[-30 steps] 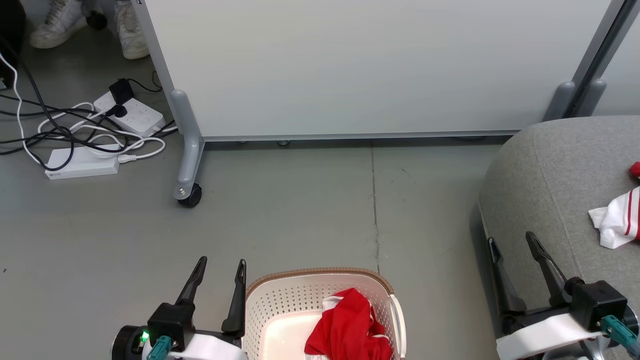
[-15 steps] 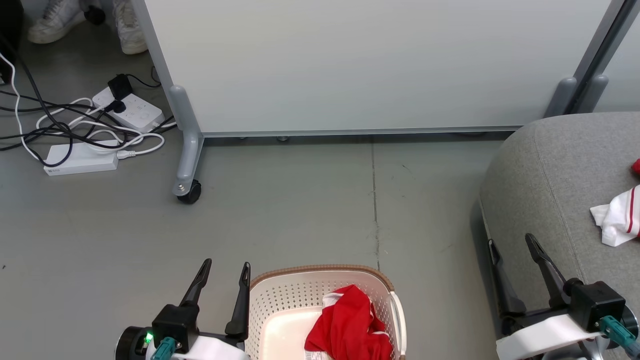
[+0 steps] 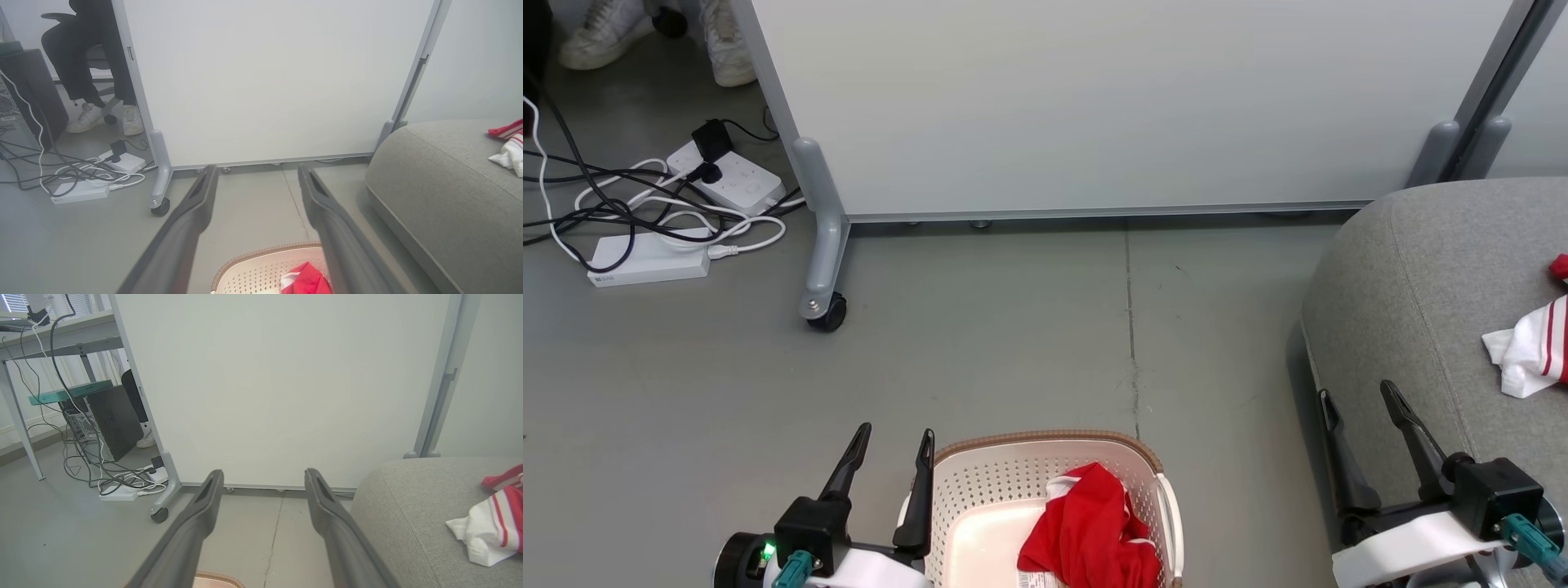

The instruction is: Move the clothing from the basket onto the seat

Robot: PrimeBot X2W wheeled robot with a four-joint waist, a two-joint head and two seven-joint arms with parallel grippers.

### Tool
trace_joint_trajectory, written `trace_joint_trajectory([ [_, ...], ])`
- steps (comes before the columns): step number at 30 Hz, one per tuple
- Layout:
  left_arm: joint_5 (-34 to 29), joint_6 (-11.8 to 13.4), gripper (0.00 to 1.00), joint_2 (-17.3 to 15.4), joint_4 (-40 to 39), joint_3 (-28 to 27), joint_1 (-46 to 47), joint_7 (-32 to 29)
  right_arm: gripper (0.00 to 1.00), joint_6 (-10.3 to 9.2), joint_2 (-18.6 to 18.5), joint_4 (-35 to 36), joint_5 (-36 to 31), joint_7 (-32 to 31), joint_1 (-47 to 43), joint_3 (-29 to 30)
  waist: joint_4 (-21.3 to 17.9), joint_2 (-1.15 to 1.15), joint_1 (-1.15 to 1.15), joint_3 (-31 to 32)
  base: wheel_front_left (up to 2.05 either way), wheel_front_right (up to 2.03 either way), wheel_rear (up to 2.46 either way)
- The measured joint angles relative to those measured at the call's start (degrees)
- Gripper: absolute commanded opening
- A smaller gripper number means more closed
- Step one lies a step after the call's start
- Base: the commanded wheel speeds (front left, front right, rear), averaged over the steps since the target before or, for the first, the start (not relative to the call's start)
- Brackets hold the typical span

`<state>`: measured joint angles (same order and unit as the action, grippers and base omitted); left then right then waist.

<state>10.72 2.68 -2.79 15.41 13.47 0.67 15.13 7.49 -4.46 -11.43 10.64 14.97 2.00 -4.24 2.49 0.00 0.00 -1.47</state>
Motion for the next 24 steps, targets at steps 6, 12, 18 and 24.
trace_joint_trajectory([
  [6, 0.0, 0.1, 1.0, 0.0, 0.0, 0.2, 0.2, 0.0, 1.0, 0.0, 0.0, 0.1, -0.1, 0.0, 0.2, -0.1, -0.2, 0.0, 0.0, -0.7, 0.0, 0.0, 0.0],
  [12, 0.0, -0.6, 1.0, 0.0, 0.6, 1.2, 1.9, 0.0, 1.0, 0.0, 0.0, 0.9, -0.8, 0.0, 1.8, 0.6, -0.8, 0.0, 0.0, -3.3, 0.0, 0.0, 0.0],
  [18, -1.3, -1.6, 1.0, 0.0, 1.8, 3.1, 6.0, 0.0, 1.0, 0.0, -0.7, 1.5, -1.8, 0.0, 3.7, 2.3, -1.8, 0.0, 0.0, -8.5, 0.0, 0.0, 0.0],
  [24, -4.6, -3.7, 1.0, 0.0, 5.3, 6.3, 11.0, 0.0, 1.0, 0.0, -0.8, 2.4, -2.6, 0.0, 6.0, 3.9, -3.5, 0.0, 0.0, -15.0, 0.0, 0.0, 0.0],
])
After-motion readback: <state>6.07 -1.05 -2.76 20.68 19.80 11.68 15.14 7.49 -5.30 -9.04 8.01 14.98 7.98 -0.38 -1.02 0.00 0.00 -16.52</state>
